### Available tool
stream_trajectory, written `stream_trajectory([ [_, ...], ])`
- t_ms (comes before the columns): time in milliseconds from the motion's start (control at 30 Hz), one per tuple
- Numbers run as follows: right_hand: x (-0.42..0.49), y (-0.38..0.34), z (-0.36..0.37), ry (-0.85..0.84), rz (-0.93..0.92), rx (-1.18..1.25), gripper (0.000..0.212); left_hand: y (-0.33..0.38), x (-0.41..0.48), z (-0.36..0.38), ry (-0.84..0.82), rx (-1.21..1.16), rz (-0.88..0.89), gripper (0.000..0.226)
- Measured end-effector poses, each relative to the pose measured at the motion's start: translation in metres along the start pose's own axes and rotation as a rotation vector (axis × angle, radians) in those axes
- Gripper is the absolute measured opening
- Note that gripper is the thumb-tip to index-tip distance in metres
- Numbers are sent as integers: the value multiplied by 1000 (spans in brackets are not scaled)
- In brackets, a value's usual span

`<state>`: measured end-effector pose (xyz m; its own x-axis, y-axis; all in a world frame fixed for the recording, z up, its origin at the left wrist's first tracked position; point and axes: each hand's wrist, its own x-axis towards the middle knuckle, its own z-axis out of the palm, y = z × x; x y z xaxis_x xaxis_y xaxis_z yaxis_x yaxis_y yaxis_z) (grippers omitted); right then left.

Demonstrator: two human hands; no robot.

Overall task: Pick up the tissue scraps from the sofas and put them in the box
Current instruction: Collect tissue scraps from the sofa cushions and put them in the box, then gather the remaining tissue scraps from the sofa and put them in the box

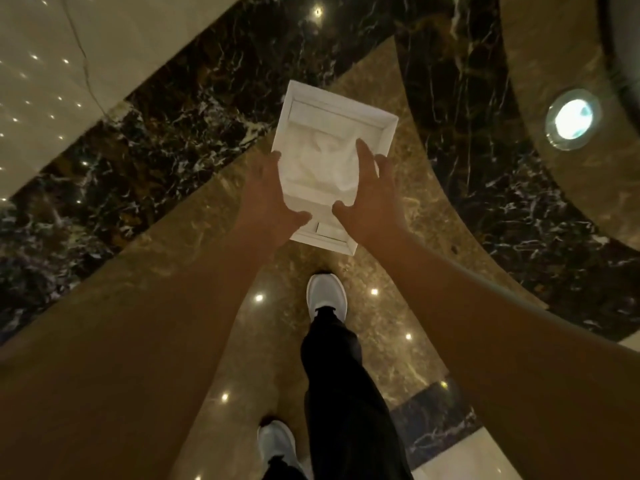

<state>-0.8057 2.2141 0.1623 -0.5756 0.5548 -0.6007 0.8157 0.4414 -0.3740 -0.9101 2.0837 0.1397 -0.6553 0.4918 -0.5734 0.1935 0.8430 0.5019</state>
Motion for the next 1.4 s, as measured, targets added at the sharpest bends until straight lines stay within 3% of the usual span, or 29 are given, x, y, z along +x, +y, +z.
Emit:
stream_trajectory([
  [167,-45,-19,-25,-37,11,-52,88,9,-43,-40,-46,194,8,98],
  [300,-124,-59,-57,4,-82,-187,72,43,-124,-91,68,333,-10,69],
  [433,-245,-106,-86,63,-213,-275,50,61,-259,-159,123,355,107,59],
  [533,-362,-139,-100,120,-307,-302,45,58,-382,-215,173,319,84,55],
  [633,-480,-159,-98,161,-379,-364,46,41,-514,-255,233,291,66,46],
  [833,-654,-178,-78,185,-615,-520,55,-19,-706,-289,344,389,-59,60],
  [1033,-778,-209,-66,215,-855,-561,51,-78,-848,-278,542,274,-193,56],
  [1167,-846,-214,-42,220,-997,-598,49,-111,-940,-244,615,278,-318,69],
  [1400,-985,-155,56,170,-1236,-666,58,-158,-1109,-138,643,337,-449,53],
])
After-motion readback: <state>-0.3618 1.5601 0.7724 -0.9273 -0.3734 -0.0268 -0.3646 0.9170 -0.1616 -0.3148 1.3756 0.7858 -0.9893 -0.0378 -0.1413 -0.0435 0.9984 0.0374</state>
